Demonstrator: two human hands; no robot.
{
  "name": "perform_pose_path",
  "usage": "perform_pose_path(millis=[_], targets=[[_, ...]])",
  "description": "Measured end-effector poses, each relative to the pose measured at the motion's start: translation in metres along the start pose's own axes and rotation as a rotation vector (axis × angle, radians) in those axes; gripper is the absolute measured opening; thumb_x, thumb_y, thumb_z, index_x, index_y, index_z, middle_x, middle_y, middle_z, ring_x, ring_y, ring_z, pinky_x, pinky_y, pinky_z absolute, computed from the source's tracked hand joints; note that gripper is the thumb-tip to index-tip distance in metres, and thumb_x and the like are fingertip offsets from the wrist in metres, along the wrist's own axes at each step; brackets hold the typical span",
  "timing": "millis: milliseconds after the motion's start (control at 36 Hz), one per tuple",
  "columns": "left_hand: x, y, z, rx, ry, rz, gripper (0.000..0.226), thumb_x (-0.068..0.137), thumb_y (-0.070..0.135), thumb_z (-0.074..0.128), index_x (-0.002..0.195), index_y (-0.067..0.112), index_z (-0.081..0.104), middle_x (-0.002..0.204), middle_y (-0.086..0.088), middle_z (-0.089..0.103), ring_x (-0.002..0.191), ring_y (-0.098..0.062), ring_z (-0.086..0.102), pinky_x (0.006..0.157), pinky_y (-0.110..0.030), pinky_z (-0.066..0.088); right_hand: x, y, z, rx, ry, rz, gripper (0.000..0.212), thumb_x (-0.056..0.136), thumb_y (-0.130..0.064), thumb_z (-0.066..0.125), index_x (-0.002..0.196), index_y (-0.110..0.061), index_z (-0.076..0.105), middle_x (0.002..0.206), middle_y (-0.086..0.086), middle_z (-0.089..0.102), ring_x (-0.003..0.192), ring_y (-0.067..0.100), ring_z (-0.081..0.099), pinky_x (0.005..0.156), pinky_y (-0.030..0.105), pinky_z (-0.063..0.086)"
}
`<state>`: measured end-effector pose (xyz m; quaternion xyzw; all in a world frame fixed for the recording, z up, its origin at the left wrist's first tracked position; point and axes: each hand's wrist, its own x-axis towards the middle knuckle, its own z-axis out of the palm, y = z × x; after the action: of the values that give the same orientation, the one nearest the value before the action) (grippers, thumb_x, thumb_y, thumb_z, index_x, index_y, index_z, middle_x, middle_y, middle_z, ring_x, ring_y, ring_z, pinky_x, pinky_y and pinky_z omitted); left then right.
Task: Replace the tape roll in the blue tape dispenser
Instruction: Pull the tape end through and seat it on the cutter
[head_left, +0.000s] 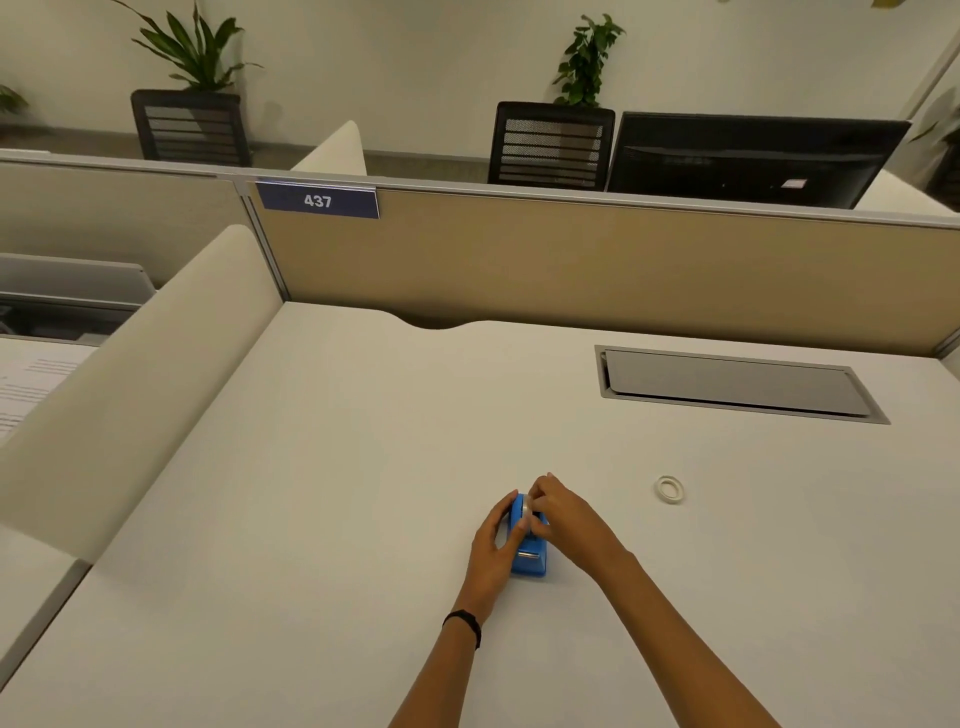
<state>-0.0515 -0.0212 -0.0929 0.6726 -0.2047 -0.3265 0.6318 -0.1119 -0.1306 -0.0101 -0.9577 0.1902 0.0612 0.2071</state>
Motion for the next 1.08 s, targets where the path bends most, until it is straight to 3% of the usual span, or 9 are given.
perform_pose_path(millis=[83,194,306,444,750,861,1083], targets=[[0.0,-0.0008,-0.0013,0.016,-0.037,0.012,0.038,0.091,0.03,0.054,0.125,0.042,0.043,0.132,0.018,0.046,0.12,-0.004,0.048,0.084,-0.005,0.046,0.0005,0.0014,-0.0021,-0.026,-0.007,-0.016,0.026,0.095,-0.016,0.049,0.102,0.002,0.065,0.118,0.015,0.054,0.101,0.022,0.054,0.083,0.028,0.046],[0.001,-0.0024,-0.0013,0.031,-0.039,0.025,0.034,0.092,0.03,0.052,0.12,0.048,0.044,0.131,0.018,0.047,0.12,-0.005,0.048,0.092,-0.012,0.046,-0.0007,0.0028,-0.0009,-0.022,0.022,-0.037,0.026,0.096,-0.016,0.047,0.098,0.001,0.066,0.115,0.013,0.054,0.097,0.021,0.054,0.081,0.028,0.046],[0.001,-0.001,0.0018,0.023,-0.03,0.04,0.031,0.093,0.026,0.052,0.118,0.044,0.047,0.13,0.013,0.051,0.119,-0.007,0.051,0.093,-0.013,0.046,-0.0031,0.0041,-0.0005,0.023,0.042,-0.02,0.029,0.094,-0.023,0.05,0.095,0.001,0.066,0.111,0.01,0.054,0.088,0.022,0.057,0.076,0.028,0.047],[0.0017,-0.0025,0.0019,0.018,-0.005,0.034,0.03,0.093,0.023,0.051,0.118,0.041,0.047,0.128,0.01,0.052,0.117,-0.01,0.052,0.088,-0.009,0.047,-0.0014,0.0015,-0.0004,0.038,0.031,-0.01,0.028,0.093,-0.023,0.051,0.096,0.001,0.065,0.111,0.012,0.055,0.09,0.022,0.056,0.079,0.03,0.048],[0.0024,-0.0031,0.0018,0.037,-0.004,0.035,0.031,0.093,0.022,0.051,0.117,0.042,0.047,0.127,0.009,0.053,0.118,-0.014,0.053,0.101,-0.028,0.045,0.0011,-0.0012,-0.003,0.039,0.014,0.034,0.026,0.093,-0.017,0.052,0.097,0.003,0.067,0.115,0.014,0.054,0.094,0.028,0.058,0.081,0.03,0.047],[0.0016,-0.0005,0.0016,0.038,-0.004,0.035,0.03,0.093,0.023,0.052,0.118,0.04,0.048,0.128,0.006,0.055,0.118,-0.015,0.055,0.1,-0.028,0.046,0.0036,-0.0015,-0.0041,0.049,0.026,0.049,0.027,0.094,-0.014,0.049,0.096,0.005,0.068,0.117,0.015,0.054,0.091,0.028,0.057,0.08,0.03,0.045],[0.0011,0.0012,-0.0001,0.051,-0.022,0.024,0.03,0.093,0.024,0.051,0.121,0.036,0.048,0.132,0.004,0.052,0.122,-0.016,0.051,0.106,-0.037,0.043,0.0012,0.0047,0.0014,0.223,0.122,0.062,0.021,0.089,-0.019,0.059,0.085,-0.002,0.07,0.1,0.012,0.062,0.087,0.022,0.059,0.074,0.026,0.047]])
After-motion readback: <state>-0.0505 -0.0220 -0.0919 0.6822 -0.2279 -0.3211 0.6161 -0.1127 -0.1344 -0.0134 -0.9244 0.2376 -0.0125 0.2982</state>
